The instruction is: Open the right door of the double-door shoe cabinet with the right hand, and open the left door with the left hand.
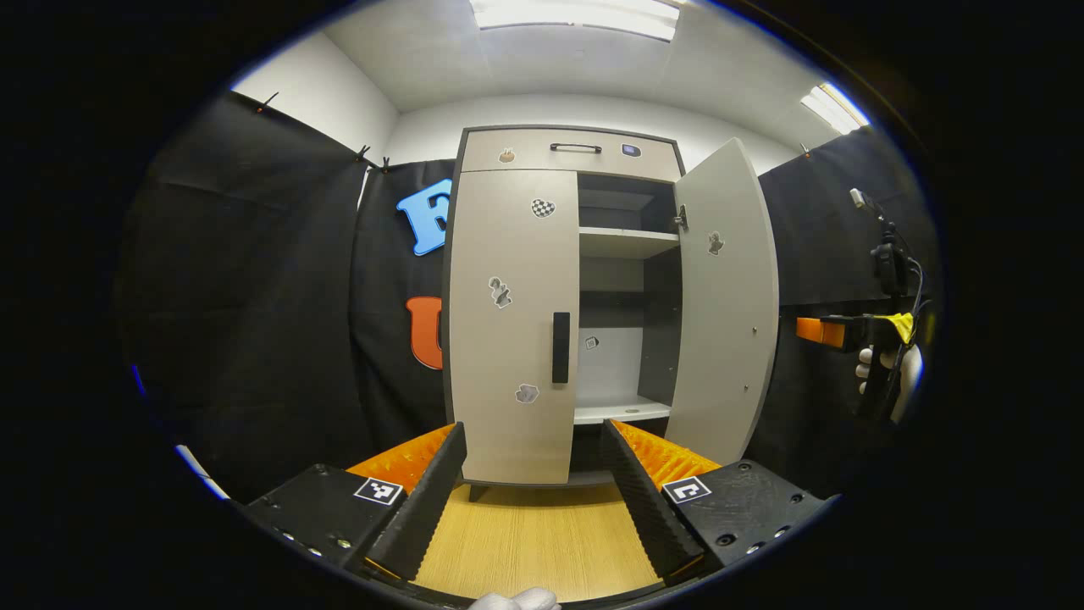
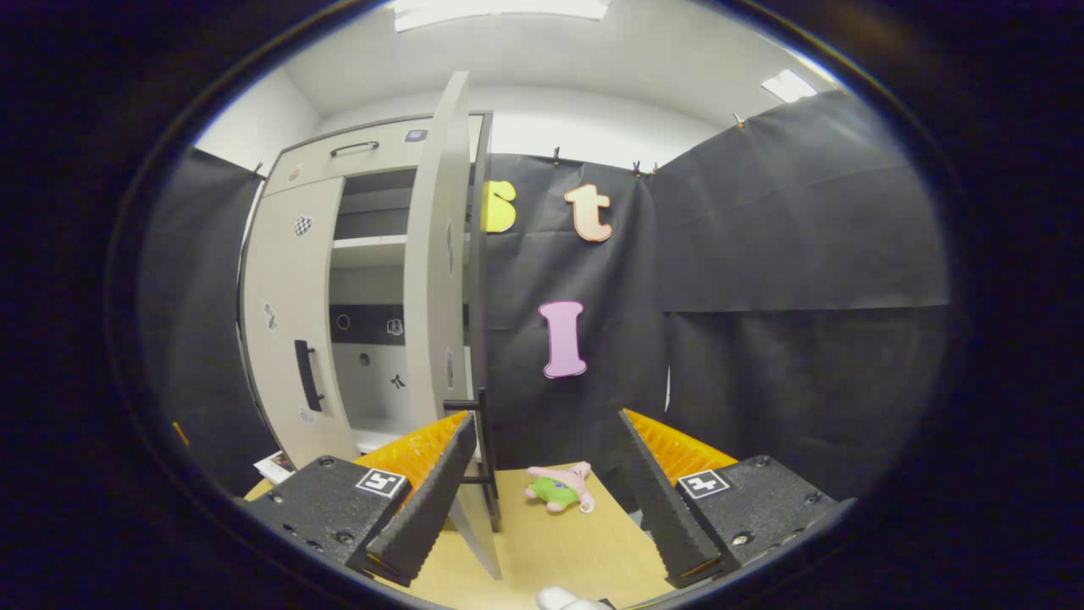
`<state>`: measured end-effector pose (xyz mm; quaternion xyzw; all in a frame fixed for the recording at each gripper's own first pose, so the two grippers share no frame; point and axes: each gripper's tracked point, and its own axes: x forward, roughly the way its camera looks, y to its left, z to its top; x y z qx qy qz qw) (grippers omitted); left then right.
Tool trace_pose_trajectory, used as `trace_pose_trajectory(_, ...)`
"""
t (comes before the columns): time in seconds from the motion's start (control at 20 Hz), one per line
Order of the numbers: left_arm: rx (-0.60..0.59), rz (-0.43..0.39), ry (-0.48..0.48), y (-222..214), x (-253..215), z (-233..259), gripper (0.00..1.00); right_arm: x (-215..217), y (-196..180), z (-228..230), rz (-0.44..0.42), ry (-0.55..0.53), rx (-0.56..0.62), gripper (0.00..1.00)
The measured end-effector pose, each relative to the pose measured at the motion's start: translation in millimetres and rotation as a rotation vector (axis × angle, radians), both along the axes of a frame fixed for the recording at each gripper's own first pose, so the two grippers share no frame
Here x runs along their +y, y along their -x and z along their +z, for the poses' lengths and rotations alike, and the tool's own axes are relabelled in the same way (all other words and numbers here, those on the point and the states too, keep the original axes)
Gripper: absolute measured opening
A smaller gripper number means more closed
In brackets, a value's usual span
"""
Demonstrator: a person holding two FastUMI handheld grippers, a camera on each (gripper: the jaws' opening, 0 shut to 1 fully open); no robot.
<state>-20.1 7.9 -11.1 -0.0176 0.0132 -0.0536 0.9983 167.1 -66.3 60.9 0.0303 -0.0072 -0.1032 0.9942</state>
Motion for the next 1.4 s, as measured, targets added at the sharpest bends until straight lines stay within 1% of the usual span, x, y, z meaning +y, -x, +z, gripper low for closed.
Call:
trace_pose_trajectory(0.15,0.004,0.009,-0.005,-1,3,-1,0.96,27,15,-2,0.031,0.012,0.003,1.0)
trace_pose_trajectory(0.25,0.009,0.002,-0.007,0,3,-2,0.95,47,27,-12,0.061,0.002,0.02,1.0)
trace_pose_trajectory(0.4,0.019,0.003,-0.031,-2,8,-4,0.95,74,40,-27,0.082,-0.014,0.027,1.0)
trace_pose_trajectory(0.45,0.021,0.005,-0.034,-1,9,-4,0.95,84,43,-33,0.099,-0.015,0.028,1.0)
trace_pose_trajectory(0.6,0.03,0.006,-0.034,-5,8,-5,0.95,102,46,-51,0.119,0.027,0.056,1.0)
trace_pose_trajectory(0.75,0.014,0.005,-0.041,-12,7,-1,0.95,119,44,-63,0.168,0.009,0.087,1.0)
trace_pose_trajectory(0.95,-0.031,0.001,-0.043,-26,4,7,0.95,125,36,-66,0.207,0.007,0.107,1.0)
trace_pose_trajectory(1.1,-0.049,-0.005,-0.056,-35,2,11,0.96,120,29,-64,0.211,0.005,0.105,1.0)
trace_pose_trajectory(1.2,-0.044,-0.012,-0.056,-38,0,10,0.95,115,25,-63,0.213,0.006,0.108,1.0)
trace_pose_trajectory(1.3,-0.038,-0.024,-0.028,-44,-8,9,0.96,107,21,-61,0.208,0.008,0.106,1.0)
trace_pose_trajectory(1.4,-0.022,-0.016,-0.03,-46,-8,7,0.96,101,18,-62,0.198,0.004,0.11,1.0)
